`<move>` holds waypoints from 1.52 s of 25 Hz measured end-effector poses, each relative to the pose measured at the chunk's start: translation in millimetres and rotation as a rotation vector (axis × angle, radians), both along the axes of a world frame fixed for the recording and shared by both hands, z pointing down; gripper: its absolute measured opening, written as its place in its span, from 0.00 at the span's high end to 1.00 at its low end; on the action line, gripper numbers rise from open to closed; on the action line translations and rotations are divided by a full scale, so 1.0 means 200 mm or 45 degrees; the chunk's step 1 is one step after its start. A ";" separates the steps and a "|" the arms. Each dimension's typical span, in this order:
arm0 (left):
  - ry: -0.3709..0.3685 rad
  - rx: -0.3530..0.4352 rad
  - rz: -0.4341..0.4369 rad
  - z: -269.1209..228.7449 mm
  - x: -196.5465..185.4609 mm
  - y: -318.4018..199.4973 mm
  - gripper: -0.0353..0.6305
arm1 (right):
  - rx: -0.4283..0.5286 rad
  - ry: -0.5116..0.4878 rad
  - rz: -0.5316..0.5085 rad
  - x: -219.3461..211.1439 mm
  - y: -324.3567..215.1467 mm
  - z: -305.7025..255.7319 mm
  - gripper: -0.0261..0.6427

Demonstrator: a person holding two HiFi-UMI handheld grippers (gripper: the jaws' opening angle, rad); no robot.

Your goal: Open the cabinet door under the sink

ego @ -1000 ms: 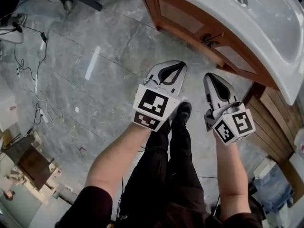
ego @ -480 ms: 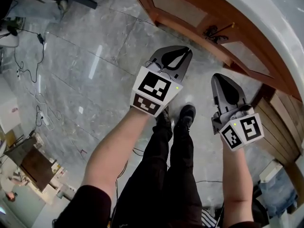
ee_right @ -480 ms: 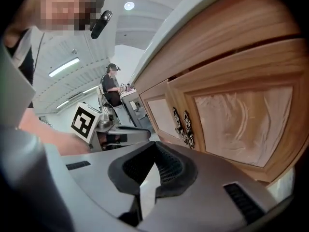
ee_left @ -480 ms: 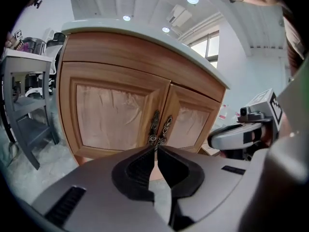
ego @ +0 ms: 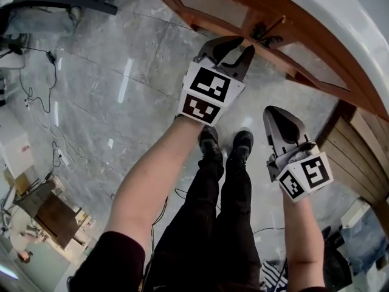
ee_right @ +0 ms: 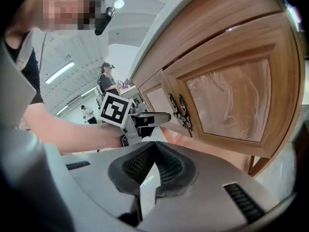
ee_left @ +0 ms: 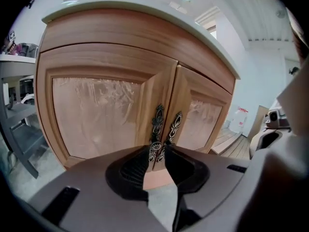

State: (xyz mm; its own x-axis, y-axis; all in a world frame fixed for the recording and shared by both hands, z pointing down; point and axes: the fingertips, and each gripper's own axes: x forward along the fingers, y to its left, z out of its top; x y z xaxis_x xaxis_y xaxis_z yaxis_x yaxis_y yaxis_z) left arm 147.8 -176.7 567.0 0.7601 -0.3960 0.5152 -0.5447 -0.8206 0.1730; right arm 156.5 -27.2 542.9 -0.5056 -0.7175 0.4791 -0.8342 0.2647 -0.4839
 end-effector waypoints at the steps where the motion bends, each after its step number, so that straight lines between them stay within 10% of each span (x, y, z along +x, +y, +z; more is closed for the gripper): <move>1: -0.010 0.004 -0.001 0.01 0.01 -0.01 0.77 | 0.000 -0.002 0.005 0.01 0.00 0.00 0.94; 29: -0.021 -0.003 0.135 0.10 -0.03 0.04 0.81 | 0.113 0.111 -0.066 0.06 -0.28 -0.07 0.94; 38: 0.007 -0.010 0.178 0.06 -0.08 0.08 0.81 | 0.226 0.229 -0.238 -0.04 -0.55 -0.13 0.78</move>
State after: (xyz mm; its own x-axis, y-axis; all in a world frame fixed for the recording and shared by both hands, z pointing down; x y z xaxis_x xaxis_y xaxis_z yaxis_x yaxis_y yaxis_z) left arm 130.9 -161.0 578.7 0.8103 -0.2820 0.5137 -0.4242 -0.8871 0.1821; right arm 148.0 -137.8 516.6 -0.5548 -0.7008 0.4485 -0.8313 0.4884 -0.2652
